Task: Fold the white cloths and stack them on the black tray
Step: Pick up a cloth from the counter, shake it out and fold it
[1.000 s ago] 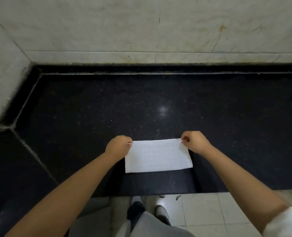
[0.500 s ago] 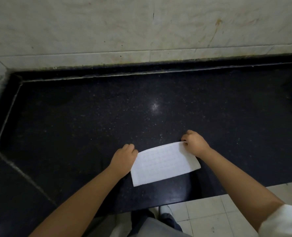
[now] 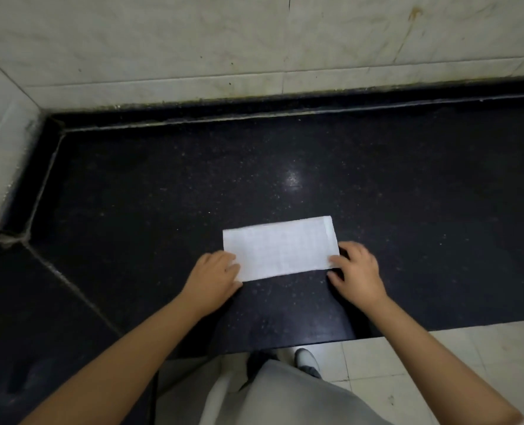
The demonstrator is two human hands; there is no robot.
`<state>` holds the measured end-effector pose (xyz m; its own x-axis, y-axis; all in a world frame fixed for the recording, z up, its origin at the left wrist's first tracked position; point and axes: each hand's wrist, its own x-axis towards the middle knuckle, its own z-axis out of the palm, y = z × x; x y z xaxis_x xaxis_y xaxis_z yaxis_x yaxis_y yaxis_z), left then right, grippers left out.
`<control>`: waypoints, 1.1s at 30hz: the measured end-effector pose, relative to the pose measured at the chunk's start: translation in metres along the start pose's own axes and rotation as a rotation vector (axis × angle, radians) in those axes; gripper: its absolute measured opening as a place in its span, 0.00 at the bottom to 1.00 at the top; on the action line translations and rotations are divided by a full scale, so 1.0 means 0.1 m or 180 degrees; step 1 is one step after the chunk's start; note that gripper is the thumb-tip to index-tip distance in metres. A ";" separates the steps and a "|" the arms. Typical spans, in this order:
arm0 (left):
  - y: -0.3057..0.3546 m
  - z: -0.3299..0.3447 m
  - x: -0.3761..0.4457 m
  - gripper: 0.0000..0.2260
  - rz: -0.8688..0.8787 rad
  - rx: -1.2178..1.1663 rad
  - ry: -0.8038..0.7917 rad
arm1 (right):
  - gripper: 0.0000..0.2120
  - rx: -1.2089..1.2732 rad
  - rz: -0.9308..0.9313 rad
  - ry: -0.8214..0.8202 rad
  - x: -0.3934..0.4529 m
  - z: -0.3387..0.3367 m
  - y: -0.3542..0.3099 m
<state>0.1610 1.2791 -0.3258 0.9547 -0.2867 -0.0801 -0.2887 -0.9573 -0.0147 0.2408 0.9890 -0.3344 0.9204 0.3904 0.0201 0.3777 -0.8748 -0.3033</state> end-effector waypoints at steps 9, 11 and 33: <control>0.23 0.00 0.31 0.20 -0.0913 -0.0449 -0.0016 | 0.17 0.0062 0.1707 -0.0354 0.08 -0.04 -0.32; 0.27 0.03 0.46 0.24 -0.1167 -0.0535 -0.0111 | 0.15 0.0145 0.1890 -0.0546 0.19 -0.06 -0.38; -0.16 0.20 -0.18 0.37 -0.1861 -0.1506 0.0451 | 0.06 0.1160 -0.0632 -0.0065 0.27 0.50 -1.61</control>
<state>0.1465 1.3003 -0.3445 0.9519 0.3001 -0.0615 0.2978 -0.8595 0.4155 0.2000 1.1546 -0.3322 0.8297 0.5501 0.0943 0.4839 -0.6247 -0.6128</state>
